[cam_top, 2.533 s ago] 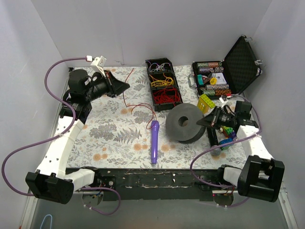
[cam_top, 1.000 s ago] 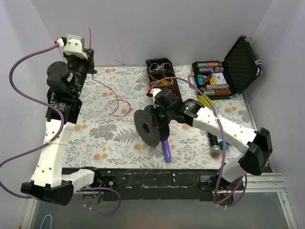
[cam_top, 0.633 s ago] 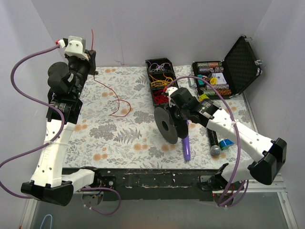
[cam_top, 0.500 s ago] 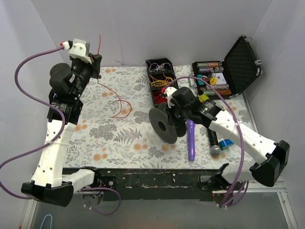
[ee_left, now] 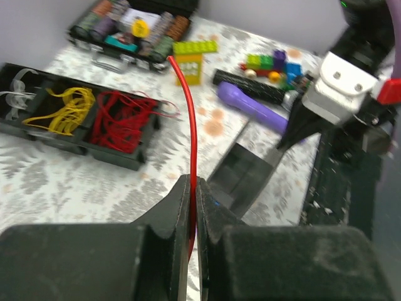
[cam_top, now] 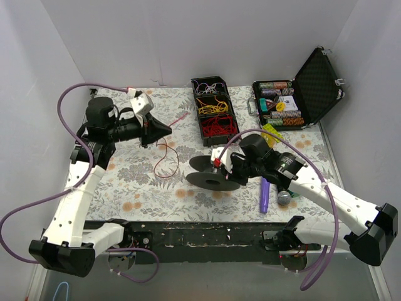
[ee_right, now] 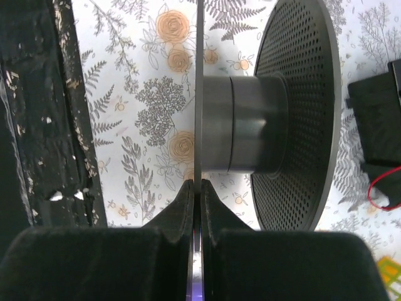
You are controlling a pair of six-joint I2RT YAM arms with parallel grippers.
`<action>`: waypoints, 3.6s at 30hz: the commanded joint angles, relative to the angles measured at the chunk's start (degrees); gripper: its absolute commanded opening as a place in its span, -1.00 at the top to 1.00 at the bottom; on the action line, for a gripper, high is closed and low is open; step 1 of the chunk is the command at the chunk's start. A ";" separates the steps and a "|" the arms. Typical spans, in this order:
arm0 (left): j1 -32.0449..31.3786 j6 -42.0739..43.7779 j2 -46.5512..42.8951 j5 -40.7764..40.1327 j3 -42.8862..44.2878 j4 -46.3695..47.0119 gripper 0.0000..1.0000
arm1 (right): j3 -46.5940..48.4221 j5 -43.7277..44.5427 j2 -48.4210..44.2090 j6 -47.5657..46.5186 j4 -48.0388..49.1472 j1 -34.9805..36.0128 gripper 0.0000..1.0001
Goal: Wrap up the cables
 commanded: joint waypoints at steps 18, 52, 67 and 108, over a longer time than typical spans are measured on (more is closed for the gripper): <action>-17.41 17.14 1.67 -1.07 -10.30 -10.15 1.00 | -1.60 -9.04 -2.86 -13.51 6.57 -2.48 0.07; -18.46 25.76 6.95 -0.98 -5.74 -9.88 1.00 | 21.86 -33.90 10.66 8.12 2.03 -14.52 -0.10; -18.55 25.76 7.47 -1.16 -5.47 -9.88 1.00 | 17.92 -35.06 12.61 6.97 2.79 -13.11 0.38; -19.87 9.07 17.75 0.59 2.43 0.67 -0.62 | 12.20 -16.42 7.95 1.43 -3.80 -13.20 0.97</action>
